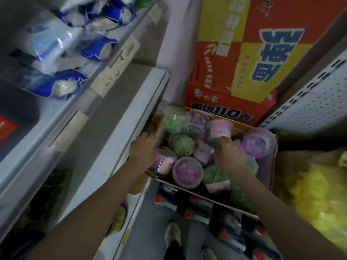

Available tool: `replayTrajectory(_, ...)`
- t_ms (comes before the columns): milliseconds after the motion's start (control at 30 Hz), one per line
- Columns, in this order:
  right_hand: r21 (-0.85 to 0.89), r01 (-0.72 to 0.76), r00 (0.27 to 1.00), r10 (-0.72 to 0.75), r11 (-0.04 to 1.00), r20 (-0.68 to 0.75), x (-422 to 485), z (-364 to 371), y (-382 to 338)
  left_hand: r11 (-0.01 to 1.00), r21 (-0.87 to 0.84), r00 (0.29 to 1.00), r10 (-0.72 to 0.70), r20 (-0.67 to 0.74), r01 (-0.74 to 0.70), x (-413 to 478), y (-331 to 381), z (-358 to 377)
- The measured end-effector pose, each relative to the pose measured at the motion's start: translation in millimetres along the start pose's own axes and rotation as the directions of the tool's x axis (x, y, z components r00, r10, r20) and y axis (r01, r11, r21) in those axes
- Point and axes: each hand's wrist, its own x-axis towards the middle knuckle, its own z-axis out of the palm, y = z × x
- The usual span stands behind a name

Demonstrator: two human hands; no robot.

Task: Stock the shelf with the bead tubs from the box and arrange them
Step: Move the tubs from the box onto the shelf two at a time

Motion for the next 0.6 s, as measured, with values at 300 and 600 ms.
replayTrajectory(300,0.163,-0.163,0.986,0.167,0.973,-0.010,70,33,-3,0.998,0.061,0.997,0.018,0.074,-0.023,87,6,39)
replayTrajectory(600,0.283,-0.221,0.968,0.245,0.933,-0.052,89,59,4,0.915,-0.362,0.983,-0.178,0.032,0.178,138,25,85)
